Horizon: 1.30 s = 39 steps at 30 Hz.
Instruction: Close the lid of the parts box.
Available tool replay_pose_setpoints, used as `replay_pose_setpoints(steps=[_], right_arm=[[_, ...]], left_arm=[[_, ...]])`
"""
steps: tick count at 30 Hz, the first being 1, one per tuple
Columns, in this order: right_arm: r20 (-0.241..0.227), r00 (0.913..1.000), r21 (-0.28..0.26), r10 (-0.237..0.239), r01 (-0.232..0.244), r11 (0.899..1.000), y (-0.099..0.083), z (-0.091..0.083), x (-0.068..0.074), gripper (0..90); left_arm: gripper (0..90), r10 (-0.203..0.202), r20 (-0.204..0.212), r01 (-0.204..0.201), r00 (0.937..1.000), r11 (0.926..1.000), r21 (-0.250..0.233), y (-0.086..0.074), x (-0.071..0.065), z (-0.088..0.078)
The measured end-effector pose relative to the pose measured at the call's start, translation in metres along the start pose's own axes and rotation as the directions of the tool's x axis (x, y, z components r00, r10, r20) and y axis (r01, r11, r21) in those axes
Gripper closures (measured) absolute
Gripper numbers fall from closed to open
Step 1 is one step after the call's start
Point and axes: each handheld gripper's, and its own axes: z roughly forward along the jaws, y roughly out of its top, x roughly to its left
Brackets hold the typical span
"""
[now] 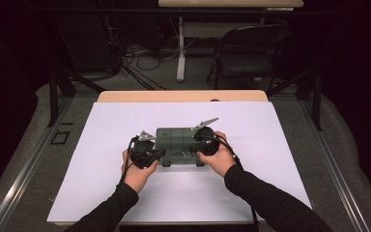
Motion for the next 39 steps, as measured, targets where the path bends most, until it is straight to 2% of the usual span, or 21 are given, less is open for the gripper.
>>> replay_pose_setpoints(steps=[2, 3, 6, 16, 17, 20, 23, 24, 26, 31, 39], right_arm=[[0.0, 1.0, 0.022, 0.002, -0.002, 1.0, 0.0, 0.0, 0.0, 90.0], [0.0, 1.0, 0.002, -0.001, 0.001, 1.0, -0.001, 0.001, 0.0, 90.0], [-0.001, 1.0, 0.006, 0.005, -0.005, 1.0, -0.002, 0.002, 0.001, 90.0], [-0.006, 0.9999, 0.005, 0.009, -0.009, 1.0, -0.008, 0.004, 0.0, 90.0], [-0.005, 0.9999, -0.007, 0.009, -0.009, 1.0, -0.008, 0.004, 0.0, 90.0], [-0.007, 1.0, 0.01, 0.004, -0.004, 1.0, -0.008, 0.003, 0.0, 90.0], [-0.009, 0.9999, 0.002, 0.006, -0.006, 1.0, -0.009, 0.004, 0.0, 90.0], [-0.012, 0.9999, -0.023, 0.012, -0.013, 1.0, -0.01, 0.005, 0.001, 90.0], [-0.017, 0.9998, -0.008, 0.014, -0.014, 1.0, -0.01, 0.004, 0.001, 90.0], [-0.022, 0.999, -0.022, 0.039, -0.04, 0.999, -0.012, 0.001, -0.001, 89.6], [-0.034, 0.9984, -0.066, 0.046, -0.048, 0.997, -0.013, -0.011, -0.002, 81.9]], left_arm=[[90.0, 0.007, -0.004, -0.007, 1.0, 1.0, 0.006, -0.001, 0.001, 0.002], [90.0, 0.006, -0.002, -0.006, 1.0, 0.9999, 0.009, -0.002, 0.002, 0.003], [90.0, -0.01, -0.002, 0.01, 1.0, 0.9999, 0.005, -0.005, 0.004, 0.005], [90.0, -0.01, 0.005, 0.009, 0.9999, 0.9998, 0.015, -0.008, 0.006, 0.006], [90.0, -0.006, 0.004, 0.006, 1.0, 0.9999, 0.015, -0.008, 0.006, 0.006], [90.0, -0.005, -0.003, 0.005, 1.0, 0.9999, 0.01, -0.008, 0.005, 0.007], [89.9, -0.004, -0.002, 0.004, 1.0, 0.9999, 0.01, -0.008, 0.004, 0.007], [89.9, -0.001, -0.003, 0.001, 1.0, 0.9999, 0.01, -0.008, 0.004, 0.007], [89.6, -0.002, 0.0, 0.002, 1.0, 0.9999, 0.01, -0.008, 0.004, 0.007], [86.2, 0.015, -0.001, -0.015, 0.9999, 0.9998, 0.012, -0.008, 0.002, 0.006], [77.3, 0.03, -0.003, -0.03, 0.9996, 0.9996, 0.001, -0.005, 0.002, 0.0]])
